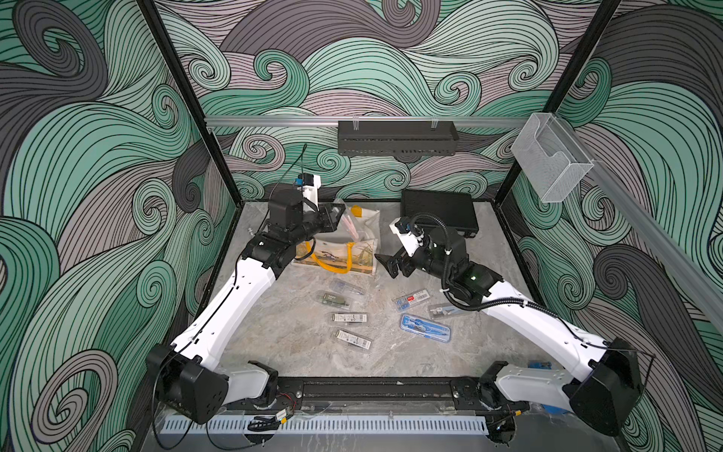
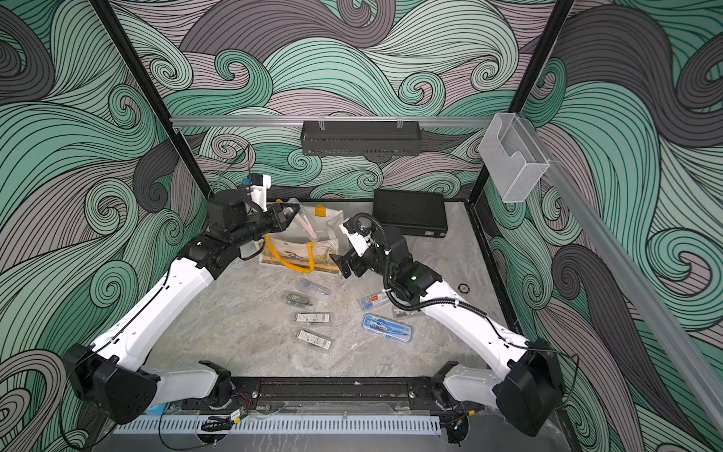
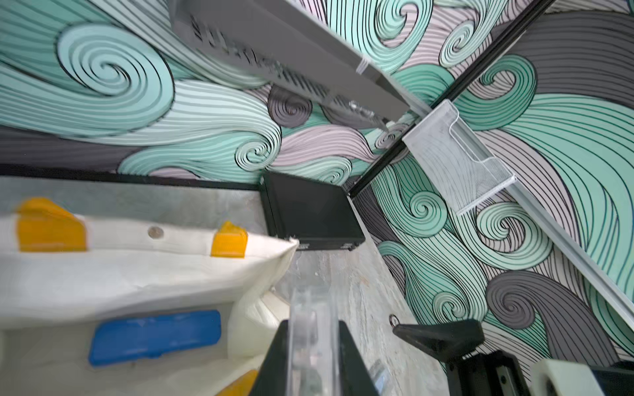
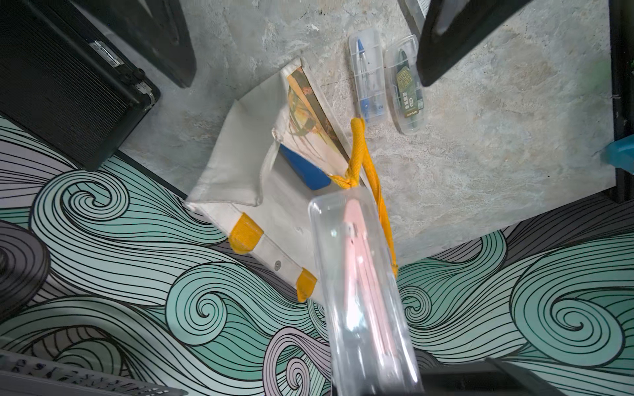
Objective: Put the compass set into the canvas bag
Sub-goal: Place the compass set in the canvas bag.
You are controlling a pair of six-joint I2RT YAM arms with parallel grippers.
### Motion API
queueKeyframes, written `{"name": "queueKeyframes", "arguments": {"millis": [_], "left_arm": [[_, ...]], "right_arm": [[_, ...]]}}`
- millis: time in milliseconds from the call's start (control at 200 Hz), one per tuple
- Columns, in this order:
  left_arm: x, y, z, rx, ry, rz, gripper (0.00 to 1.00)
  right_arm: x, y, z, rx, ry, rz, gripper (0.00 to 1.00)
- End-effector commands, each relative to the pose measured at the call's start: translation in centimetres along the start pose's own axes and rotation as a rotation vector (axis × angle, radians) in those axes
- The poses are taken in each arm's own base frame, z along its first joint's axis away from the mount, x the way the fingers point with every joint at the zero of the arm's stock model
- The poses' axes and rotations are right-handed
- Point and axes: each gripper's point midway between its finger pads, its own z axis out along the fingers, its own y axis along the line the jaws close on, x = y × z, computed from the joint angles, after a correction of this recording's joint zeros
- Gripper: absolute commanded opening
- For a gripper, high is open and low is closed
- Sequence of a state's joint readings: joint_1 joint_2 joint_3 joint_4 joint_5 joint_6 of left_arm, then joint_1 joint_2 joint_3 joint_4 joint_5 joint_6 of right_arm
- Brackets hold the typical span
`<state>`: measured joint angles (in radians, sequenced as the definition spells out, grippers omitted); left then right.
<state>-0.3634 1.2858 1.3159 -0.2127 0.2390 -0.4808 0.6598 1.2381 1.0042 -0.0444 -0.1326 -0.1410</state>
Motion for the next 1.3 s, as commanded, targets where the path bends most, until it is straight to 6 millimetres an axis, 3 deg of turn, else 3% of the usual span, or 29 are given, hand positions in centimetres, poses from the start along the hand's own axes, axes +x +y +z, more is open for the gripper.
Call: {"name": "queueKeyframes", "arguments": {"millis": [0,155,250,310,571,756,936,1296], "left_arm": [[-1.8,2.2,-0.4,-0.135,-0.036,0.092,0.09],[-1.2,6.0,0.8,-0.314,0.005,0.163,0.09],[-0.1,7.6,1.9,-0.367,0.044,0.185,0.09],[1.6,9.2,3.6,-0.398,0.094,0.185,0.09],[5.4,12.7,6.1,-0.478,0.216,0.200,0.09],[7.1,13.7,6.5,-0.503,0.269,0.193,0.09],[8.7,14.5,7.3,-0.504,0.312,0.177,0.11],[8.5,14.3,7.7,-0.494,0.314,0.174,0.37]], "right_arm": [[2.6,-1.4,0.1,0.050,0.095,0.046,1.00],[4.8,-1.4,0.7,0.042,0.176,0.042,1.00],[6.0,-0.7,1.1,0.004,0.207,0.031,1.00],[6.7,0.0,1.3,-0.032,0.220,0.021,0.99],[9.6,5.8,1.7,-0.265,0.256,-0.106,0.92],[11.5,8.9,1.8,-0.368,0.286,-0.179,0.88],[11.5,10.3,1.9,-0.411,0.226,-0.202,0.89],[14.2,13.3,1.7,-0.529,0.303,-0.308,0.89]]}}
